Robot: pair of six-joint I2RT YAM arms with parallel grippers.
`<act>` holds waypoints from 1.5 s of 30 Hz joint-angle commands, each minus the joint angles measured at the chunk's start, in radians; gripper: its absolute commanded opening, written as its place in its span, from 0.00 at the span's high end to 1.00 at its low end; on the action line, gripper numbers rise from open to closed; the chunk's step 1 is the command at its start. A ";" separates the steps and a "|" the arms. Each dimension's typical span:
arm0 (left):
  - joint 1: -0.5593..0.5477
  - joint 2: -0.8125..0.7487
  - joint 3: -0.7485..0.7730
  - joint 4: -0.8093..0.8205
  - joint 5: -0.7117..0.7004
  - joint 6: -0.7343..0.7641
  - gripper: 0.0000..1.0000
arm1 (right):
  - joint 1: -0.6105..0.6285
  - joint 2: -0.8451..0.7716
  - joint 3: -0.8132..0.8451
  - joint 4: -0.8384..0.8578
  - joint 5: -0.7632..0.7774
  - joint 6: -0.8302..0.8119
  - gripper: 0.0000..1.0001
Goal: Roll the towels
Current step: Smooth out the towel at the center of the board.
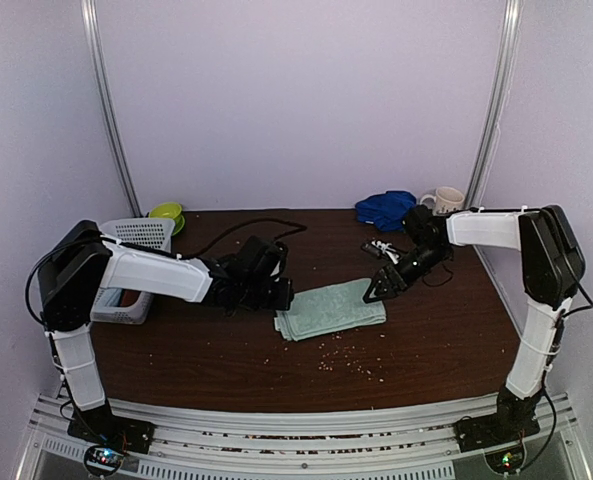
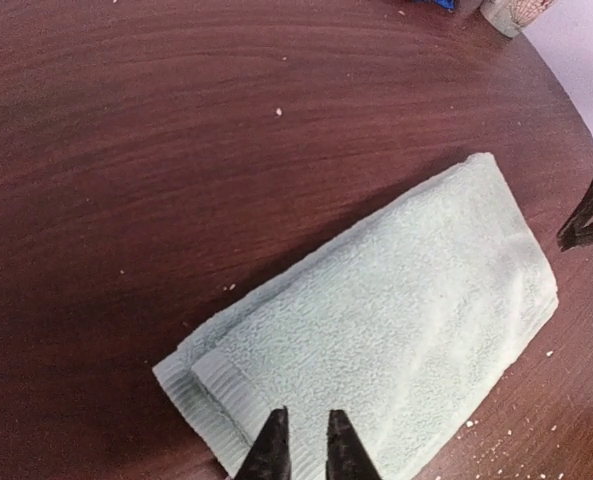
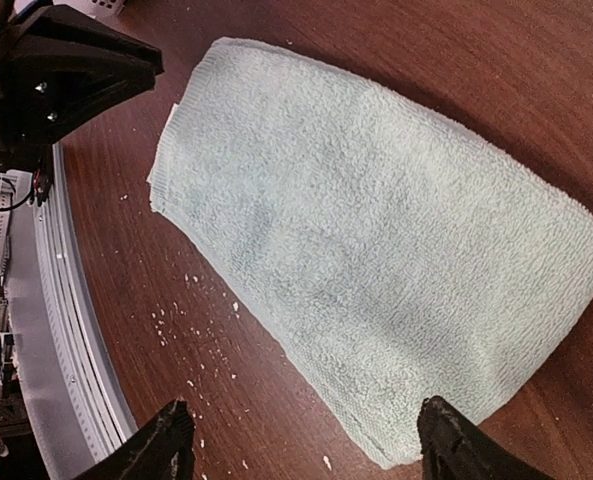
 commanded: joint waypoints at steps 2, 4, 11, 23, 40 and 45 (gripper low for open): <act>-0.002 0.002 0.016 0.132 0.098 0.021 0.89 | -0.008 0.043 -0.020 -0.029 -0.012 -0.015 0.28; -0.003 0.022 0.026 0.135 0.108 0.022 0.89 | -0.008 0.054 -0.026 -0.051 -0.017 -0.032 0.32; -0.002 0.123 0.083 0.091 0.099 0.021 0.94 | -0.010 0.074 -0.034 -0.047 -0.011 -0.023 0.37; 0.009 0.216 0.172 -0.050 -0.039 0.061 0.96 | -0.015 0.134 -0.028 -0.052 0.097 0.013 0.38; -0.034 0.029 0.124 -0.082 -0.151 0.091 0.15 | -0.031 -0.065 0.042 -0.185 -0.020 -0.135 0.13; -0.110 -0.005 0.086 -0.059 -0.140 0.026 0.02 | -0.058 -0.133 0.016 -0.107 0.031 -0.099 0.00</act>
